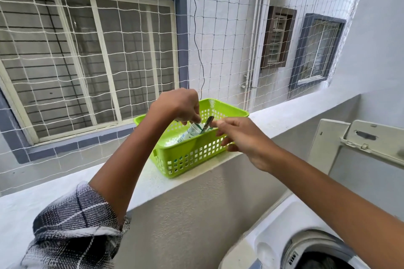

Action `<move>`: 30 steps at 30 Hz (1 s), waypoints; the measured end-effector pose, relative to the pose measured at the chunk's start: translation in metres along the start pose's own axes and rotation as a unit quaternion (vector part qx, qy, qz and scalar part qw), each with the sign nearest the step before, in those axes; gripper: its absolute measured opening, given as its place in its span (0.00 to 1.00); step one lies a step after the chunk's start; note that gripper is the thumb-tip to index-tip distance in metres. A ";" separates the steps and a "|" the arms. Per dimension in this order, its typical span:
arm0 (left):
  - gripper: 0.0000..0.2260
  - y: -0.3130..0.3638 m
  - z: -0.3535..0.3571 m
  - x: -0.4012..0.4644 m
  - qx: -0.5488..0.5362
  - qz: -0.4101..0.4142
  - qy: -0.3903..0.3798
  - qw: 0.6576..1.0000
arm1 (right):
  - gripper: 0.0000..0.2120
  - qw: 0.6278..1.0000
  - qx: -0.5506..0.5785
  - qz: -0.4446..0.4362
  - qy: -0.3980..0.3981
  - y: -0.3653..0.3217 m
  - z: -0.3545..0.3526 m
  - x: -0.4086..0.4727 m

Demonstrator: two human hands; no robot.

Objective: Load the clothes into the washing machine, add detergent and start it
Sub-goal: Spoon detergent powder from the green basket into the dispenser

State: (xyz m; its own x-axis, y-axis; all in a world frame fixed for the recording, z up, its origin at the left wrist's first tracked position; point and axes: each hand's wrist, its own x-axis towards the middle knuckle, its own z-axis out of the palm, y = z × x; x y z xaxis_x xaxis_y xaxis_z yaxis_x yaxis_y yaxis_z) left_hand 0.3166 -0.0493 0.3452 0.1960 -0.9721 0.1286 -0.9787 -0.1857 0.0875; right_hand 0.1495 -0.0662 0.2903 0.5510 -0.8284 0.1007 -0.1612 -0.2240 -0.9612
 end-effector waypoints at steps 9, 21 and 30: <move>0.09 0.043 0.001 -0.027 -0.079 0.013 0.203 0.976 | 0.13 0.979 -0.175 -0.096 0.034 0.030 -0.029 -0.026; 0.07 0.202 0.115 -0.033 -0.336 0.329 0.054 0.881 | 0.05 0.964 -0.095 0.064 0.239 0.101 -0.136 -0.118; 0.13 0.279 0.274 -0.034 -0.409 0.308 -0.273 0.814 | 0.08 0.868 -0.004 0.248 0.429 0.222 -0.182 -0.223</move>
State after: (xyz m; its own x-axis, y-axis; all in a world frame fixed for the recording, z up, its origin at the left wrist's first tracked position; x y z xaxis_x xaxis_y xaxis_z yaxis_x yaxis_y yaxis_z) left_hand 0.0200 -0.1071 0.0950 -0.5916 -0.8051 -0.0416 -0.4689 0.3017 0.8302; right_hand -0.1582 -0.0246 0.1017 -0.4015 -0.9004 -0.1675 -0.2121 0.2693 -0.9394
